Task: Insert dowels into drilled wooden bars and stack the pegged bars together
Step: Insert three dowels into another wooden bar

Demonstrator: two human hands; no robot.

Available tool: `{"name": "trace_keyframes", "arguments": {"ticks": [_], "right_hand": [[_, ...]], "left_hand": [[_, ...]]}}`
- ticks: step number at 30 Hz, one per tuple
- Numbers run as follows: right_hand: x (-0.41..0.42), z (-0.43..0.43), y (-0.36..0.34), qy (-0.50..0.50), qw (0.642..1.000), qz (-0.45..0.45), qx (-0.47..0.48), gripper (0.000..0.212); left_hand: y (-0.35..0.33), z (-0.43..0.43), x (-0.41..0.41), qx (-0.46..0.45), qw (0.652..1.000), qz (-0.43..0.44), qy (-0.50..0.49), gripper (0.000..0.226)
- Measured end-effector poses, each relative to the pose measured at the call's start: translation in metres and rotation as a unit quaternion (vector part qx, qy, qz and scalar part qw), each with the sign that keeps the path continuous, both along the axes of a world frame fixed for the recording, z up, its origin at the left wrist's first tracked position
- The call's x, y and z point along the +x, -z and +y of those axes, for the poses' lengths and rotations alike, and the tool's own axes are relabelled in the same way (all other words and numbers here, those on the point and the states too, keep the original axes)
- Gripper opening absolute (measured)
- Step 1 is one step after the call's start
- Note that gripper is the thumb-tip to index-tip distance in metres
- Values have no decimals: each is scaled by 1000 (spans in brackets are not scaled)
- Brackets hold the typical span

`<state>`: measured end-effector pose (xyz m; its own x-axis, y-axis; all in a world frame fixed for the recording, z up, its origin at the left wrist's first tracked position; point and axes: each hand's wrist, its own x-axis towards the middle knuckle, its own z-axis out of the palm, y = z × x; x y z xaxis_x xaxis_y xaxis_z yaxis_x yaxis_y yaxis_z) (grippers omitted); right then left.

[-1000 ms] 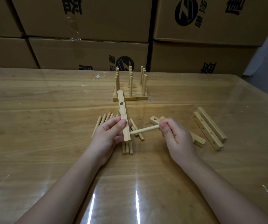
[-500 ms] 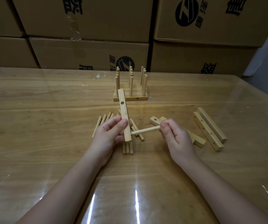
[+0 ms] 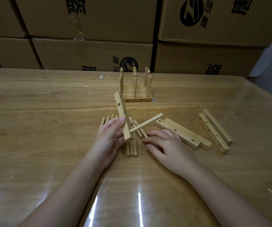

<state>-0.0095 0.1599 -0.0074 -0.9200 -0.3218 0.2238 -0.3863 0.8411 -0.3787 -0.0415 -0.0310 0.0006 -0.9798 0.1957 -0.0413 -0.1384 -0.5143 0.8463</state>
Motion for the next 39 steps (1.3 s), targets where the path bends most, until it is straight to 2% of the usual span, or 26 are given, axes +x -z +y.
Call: {"name": "trace_keyframes", "arguments": {"ticks": [6,11,12,13,15,17,20,22,26,32,39], "right_hand": [[-3,4,-3,127,991,41,-2,6],[-5,5,2,156,986,65,6,23],[-5,5,2,162,984,62,-36,28],[-5,6,0,168,978,50,-117,31],[-4,8,-6,172,928,1,-329,32],[-5,12,-12,150,841,-81,-513,26],[-6,17,-16,90,734,-164,-653,17],[-5,18,-16,63,697,-184,-691,21],[-5,17,-16,47,695,-179,-695,14],[-2,17,-17,-22,705,-214,-676,14],[0,14,-17,-25,771,-243,-588,18]], "left_hand": [[0,1,1,-18,1000,6,15,27],[1,-1,2,-23,999,12,40,30],[1,-1,2,-25,998,16,46,33],[0,0,2,-29,998,17,50,37],[0,0,2,-40,998,16,52,43],[0,0,2,-54,997,19,60,42],[1,-2,3,-76,993,33,78,39],[1,-2,4,-86,992,39,87,34],[-1,-1,6,-116,986,49,111,19],[-2,-1,8,-145,978,67,138,23],[-1,-2,8,-131,978,73,144,32]]}}
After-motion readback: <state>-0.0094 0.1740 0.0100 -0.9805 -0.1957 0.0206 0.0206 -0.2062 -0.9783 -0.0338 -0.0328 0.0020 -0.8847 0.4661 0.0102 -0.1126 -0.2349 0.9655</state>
